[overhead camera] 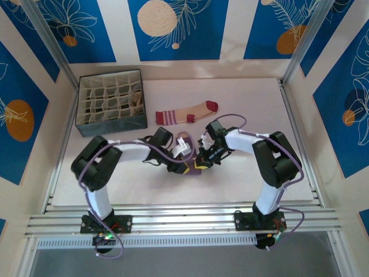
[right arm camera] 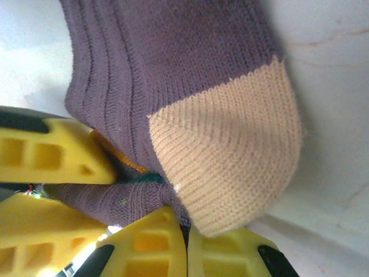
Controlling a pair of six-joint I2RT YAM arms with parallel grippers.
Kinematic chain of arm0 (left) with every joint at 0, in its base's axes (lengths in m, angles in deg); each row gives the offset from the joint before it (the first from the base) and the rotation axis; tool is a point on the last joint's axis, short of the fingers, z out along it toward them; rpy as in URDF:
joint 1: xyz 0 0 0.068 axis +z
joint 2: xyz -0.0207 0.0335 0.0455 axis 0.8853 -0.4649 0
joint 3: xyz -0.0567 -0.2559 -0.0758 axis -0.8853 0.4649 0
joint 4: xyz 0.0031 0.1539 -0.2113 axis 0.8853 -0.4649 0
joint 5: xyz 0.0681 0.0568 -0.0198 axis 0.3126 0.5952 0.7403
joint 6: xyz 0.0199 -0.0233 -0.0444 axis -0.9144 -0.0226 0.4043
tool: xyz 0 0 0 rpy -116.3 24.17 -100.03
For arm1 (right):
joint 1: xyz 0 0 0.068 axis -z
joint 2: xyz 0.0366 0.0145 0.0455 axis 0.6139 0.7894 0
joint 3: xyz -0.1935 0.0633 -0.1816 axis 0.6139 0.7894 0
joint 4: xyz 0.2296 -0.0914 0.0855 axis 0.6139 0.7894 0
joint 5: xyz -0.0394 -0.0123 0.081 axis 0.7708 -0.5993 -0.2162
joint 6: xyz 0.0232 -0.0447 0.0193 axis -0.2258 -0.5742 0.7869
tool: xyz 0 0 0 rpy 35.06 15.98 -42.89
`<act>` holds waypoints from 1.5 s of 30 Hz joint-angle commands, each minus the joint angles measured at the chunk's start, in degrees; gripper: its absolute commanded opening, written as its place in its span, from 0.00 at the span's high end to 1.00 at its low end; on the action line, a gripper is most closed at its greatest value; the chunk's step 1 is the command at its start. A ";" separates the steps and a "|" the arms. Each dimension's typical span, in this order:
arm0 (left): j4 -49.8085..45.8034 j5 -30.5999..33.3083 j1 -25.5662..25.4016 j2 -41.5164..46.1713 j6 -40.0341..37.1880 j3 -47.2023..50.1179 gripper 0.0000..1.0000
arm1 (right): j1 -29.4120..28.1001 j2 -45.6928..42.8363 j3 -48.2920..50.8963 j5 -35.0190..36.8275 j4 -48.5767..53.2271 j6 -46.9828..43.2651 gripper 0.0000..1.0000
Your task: Roll the socks
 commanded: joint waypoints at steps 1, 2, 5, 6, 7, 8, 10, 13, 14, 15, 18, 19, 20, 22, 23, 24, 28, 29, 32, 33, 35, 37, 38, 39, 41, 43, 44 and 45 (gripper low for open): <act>4.86 6.68 -0.05 6.90 -6.88 4.13 0.72 | -1.10 3.92 -0.73 7.32 8.71 -1.94 1.00; 4.89 8.25 -0.02 8.36 -8.31 4.59 0.72 | -1.53 4.29 -1.17 7.14 8.86 -2.12 1.00; 7.25 12.36 -1.66 12.79 -14.59 7.68 0.71 | -2.74 5.37 -2.63 7.28 9.73 -2.56 1.00; 8.65 14.07 -3.07 14.52 -17.11 9.32 0.70 | -2.98 5.72 -3.15 7.28 10.12 -2.71 1.00; 9.80 16.17 -4.75 16.37 -20.52 10.88 0.68 | -3.31 6.14 -3.72 7.36 10.59 -2.91 1.00; 11.26 18.86 -6.72 17.88 -23.67 12.69 0.66 | -3.61 6.51 -4.16 7.37 10.92 -3.04 1.00; 14.12 25.01 -10.40 19.73 -28.22 15.23 0.63 | -3.79 6.96 -4.75 7.13 11.44 -3.15 1.00; 16.49 31.62 -14.86 19.80 -33.30 16.77 0.62 | -3.86 7.10 -5.25 7.00 11.71 -3.13 1.00; 16.67 33.19 -16.02 19.23 -34.43 16.58 0.62 | -3.85 7.31 -5.45 7.03 11.89 -3.18 1.00; 16.75 34.20 -16.90 18.53 -35.21 16.20 0.62 | -3.92 7.34 -5.72 7.02 12.07 -3.16 1.00; 16.19 36.92 -18.60 15.31 -36.83 14.62 0.63 | -3.86 7.43 -6.02 7.00 12.63 -3.30 1.00; 16.13 37.79 -19.07 14.08 -37.19 14.17 0.64 | -3.87 7.38 -6.13 6.97 12.79 -3.26 1.00; 16.36 38.65 -19.50 12.85 -37.55 13.89 0.64 | -3.87 7.34 -6.13 6.83 12.83 -3.39 1.00; 17.03 40.73 -20.20 10.74 -38.27 13.49 0.63 | -3.88 7.32 -6.04 6.47 13.05 -3.41 1.00; 17.65 41.83 -20.52 9.52 -38.48 13.46 0.63 | -3.90 7.34 -5.96 6.17 13.13 -3.59 1.00; 18.04 42.43 -20.61 8.45 -38.57 13.29 0.62 | -3.87 7.34 -5.91 5.86 13.14 -3.75 1.00; 19.04 46.88 -21.25 3.35 -37.18 11.97 0.60 | -3.87 7.35 -5.55 3.37 13.40 -5.43 1.00; 19.40 47.26 -21.64 2.69 -36.92 11.88 0.60 | -3.80 7.33 -5.44 3.14 13.71 -5.87 1.00; 18.79 47.07 -21.67 1.38 -35.03 11.30 0.66 | -3.53 7.17 -4.82 1.84 14.17 -7.58 0.98; 17.21 46.44 -21.67 1.18 -34.73 10.66 0.73 | -3.37 6.97 -4.61 1.62 14.16 -7.85 0.97; 12.33 44.50 -21.55 0.64 -33.63 8.61 0.92 | -2.55 5.64 -3.59 1.24 13.47 -7.73 0.93; 8.54 42.16 -21.36 0.37 -32.02 7.22 1.00 | -1.53 3.32 -2.12 0.81 11.81 -7.25 0.79; 6.87 40.00 -20.93 0.44 -30.97 6.69 1.00 | -0.80 1.67 -1.15 0.40 10.58 -7.04 0.71; 5.01 37.41 -20.45 0.39 -29.94 6.16 1.00 | -0.19 0.05 -0.31 0.07 9.46 -6.86 0.65; 0.32 31.27 -18.74 0.22 -26.93 4.27 1.00 | 0.96 -3.77 2.15 -0.26 6.37 -6.17 0.57; -4.05 25.92 -16.79 -0.61 -24.14 2.09 1.00 | 2.01 -7.75 4.65 -0.35 3.39 -4.91 0.55; -6.14 24.09 -16.05 -1.38 -22.25 0.84 1.00 | 2.57 -9.41 5.99 -0.53 1.62 -4.11 0.55; -7.95 22.72 -15.41 -2.08 -20.50 -0.48 1.00 | 2.98 -10.97 7.00 -0.61 0.24 -3.36 0.55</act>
